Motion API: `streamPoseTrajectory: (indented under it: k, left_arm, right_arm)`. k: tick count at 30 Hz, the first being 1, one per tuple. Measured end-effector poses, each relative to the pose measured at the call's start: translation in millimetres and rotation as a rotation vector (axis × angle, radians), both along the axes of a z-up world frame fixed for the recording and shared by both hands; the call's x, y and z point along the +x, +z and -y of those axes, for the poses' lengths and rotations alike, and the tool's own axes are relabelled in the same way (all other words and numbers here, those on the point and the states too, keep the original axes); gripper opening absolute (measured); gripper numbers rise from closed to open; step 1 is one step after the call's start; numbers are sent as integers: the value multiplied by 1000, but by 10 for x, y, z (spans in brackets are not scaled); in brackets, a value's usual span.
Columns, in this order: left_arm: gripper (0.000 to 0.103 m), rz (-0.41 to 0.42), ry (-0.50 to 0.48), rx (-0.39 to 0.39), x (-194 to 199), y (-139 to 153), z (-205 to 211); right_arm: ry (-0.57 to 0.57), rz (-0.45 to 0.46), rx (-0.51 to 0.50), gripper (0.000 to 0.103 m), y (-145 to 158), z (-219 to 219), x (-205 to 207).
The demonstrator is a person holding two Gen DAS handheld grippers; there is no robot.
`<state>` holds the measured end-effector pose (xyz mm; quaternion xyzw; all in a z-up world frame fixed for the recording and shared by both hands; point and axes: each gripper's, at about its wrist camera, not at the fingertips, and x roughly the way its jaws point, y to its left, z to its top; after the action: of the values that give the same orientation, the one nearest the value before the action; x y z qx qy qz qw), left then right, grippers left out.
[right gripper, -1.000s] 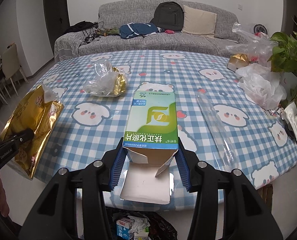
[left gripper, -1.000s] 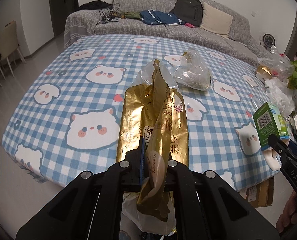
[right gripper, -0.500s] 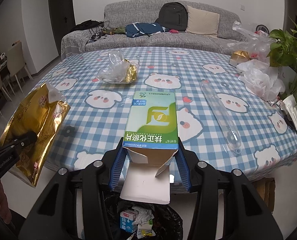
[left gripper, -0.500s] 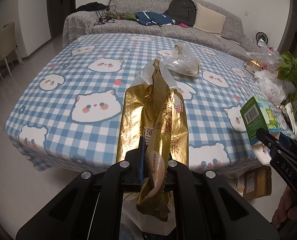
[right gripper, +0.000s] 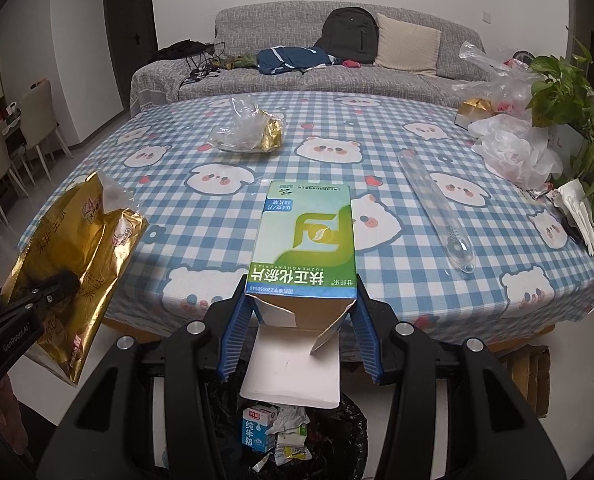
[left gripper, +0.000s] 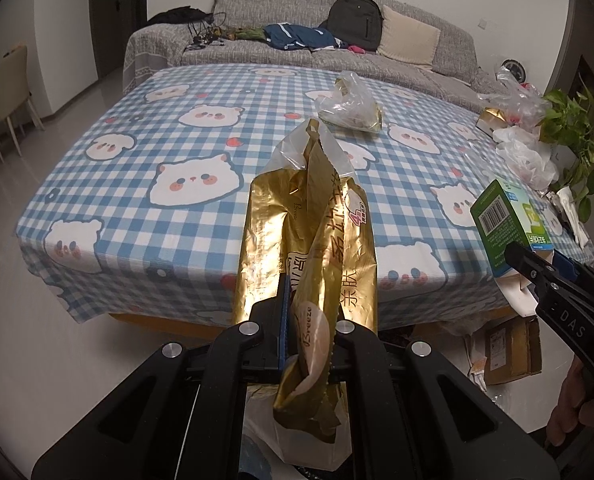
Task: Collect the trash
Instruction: 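Carry the gold foil bag and green-white box down over the trash bin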
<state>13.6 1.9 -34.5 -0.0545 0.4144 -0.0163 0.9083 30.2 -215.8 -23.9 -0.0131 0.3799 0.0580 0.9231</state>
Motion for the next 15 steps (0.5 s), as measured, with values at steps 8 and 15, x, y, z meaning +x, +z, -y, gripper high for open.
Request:
streamPoseTrajectory:
  k: [8, 15]
  left_arm:
    - [6, 9, -7, -8, -306, -64, -12]
    - [6, 1, -20, -14, -502, -143, 25]
  right_arm:
    - [13, 18, 26, 46, -41, -58, -227]
    - [30, 11, 48, 46, -140, -93, -411]
